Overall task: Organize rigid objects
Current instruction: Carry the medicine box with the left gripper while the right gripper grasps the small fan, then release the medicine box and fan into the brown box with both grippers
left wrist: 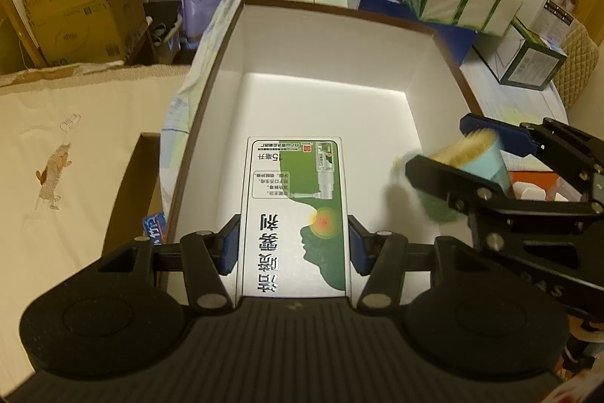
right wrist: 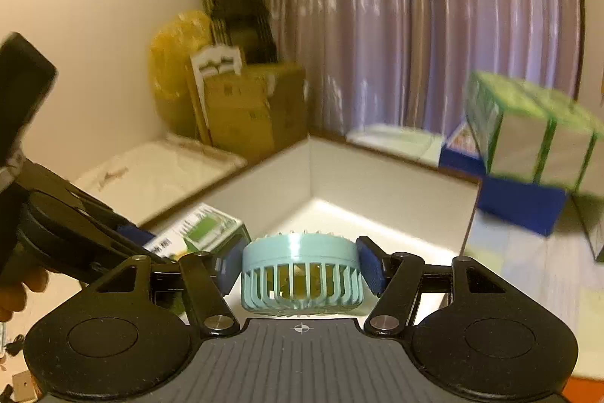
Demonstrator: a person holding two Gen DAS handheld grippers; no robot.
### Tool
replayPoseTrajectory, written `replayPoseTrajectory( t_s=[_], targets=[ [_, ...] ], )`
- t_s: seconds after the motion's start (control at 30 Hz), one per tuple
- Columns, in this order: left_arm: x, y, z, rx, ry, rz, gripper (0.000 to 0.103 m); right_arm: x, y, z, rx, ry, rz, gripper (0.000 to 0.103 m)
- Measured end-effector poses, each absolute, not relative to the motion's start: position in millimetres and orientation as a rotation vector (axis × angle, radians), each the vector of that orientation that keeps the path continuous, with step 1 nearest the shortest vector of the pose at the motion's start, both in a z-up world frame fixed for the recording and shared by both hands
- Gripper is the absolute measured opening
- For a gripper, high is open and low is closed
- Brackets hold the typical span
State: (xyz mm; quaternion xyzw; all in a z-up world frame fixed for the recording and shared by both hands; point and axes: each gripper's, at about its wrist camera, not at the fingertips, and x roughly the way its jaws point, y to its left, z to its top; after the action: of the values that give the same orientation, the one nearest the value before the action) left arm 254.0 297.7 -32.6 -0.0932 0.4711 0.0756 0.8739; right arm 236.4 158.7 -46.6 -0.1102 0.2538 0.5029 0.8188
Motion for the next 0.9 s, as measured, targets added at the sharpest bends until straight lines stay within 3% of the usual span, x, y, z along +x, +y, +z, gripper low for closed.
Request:
replayPoseTrajectory(
  t_s=[0.23, 0.37, 0.9],
  targets=[
    [259, 295, -39, -0.184, 1.000, 0.142, 0.051, 240, 157, -48, -0.274, 0.586, 1.047, 0.061],
    [261, 292, -37, -0.164, 0.993, 0.138, 0.061, 241, 151, -48, -0.260, 0.625, 1.036, 0.061],
    [252, 284, -28, -0.151, 0.968, 0.137, 0.061, 227, 131, -42, -0.242, 0.650, 1.010, 0.061]
  ],
)
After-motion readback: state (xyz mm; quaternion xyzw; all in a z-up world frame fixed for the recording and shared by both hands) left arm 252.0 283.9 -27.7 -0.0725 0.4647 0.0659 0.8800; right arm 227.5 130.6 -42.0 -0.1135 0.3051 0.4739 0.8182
